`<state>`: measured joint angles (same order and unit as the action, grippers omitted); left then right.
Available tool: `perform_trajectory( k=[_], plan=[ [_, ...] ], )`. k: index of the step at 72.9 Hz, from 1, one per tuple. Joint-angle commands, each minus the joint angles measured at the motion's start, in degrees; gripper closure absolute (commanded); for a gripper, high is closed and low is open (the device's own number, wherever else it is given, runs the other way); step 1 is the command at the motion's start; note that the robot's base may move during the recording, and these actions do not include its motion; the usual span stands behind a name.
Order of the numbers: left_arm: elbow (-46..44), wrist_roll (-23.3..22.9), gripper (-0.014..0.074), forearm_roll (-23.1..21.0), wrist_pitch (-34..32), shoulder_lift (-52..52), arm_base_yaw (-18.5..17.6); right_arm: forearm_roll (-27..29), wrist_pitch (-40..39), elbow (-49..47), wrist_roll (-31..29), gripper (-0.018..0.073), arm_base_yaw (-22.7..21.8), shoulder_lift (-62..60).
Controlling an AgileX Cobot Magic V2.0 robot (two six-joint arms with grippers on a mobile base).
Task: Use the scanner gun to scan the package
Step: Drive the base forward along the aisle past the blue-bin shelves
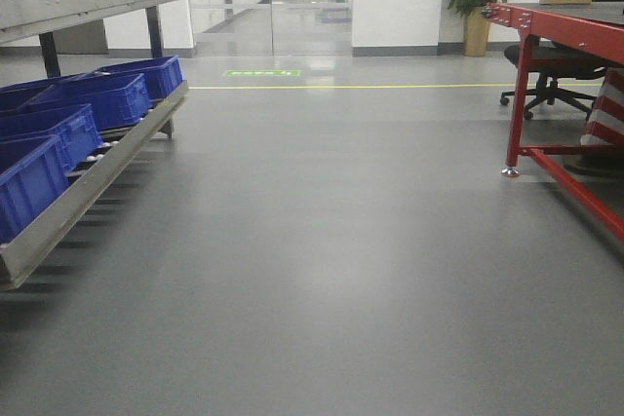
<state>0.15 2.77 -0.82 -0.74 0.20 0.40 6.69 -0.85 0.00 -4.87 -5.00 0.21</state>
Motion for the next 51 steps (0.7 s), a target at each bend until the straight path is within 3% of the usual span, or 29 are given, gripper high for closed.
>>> perform_trajectory(
  k=[1, 51],
  plan=[
    [-0.15, -0.46, 0.0707, 0.07, -0.69, -0.20, -0.30, -0.30, -1.21, 0.00, -0.24, 0.0727, 0.03, -0.21],
    [-0.15, -0.46, 0.0707, 0.07, -0.69, -0.20, -0.30, -0.30, -1.21, 0.00, -0.24, 0.0727, 0.03, -0.21]
  ],
)
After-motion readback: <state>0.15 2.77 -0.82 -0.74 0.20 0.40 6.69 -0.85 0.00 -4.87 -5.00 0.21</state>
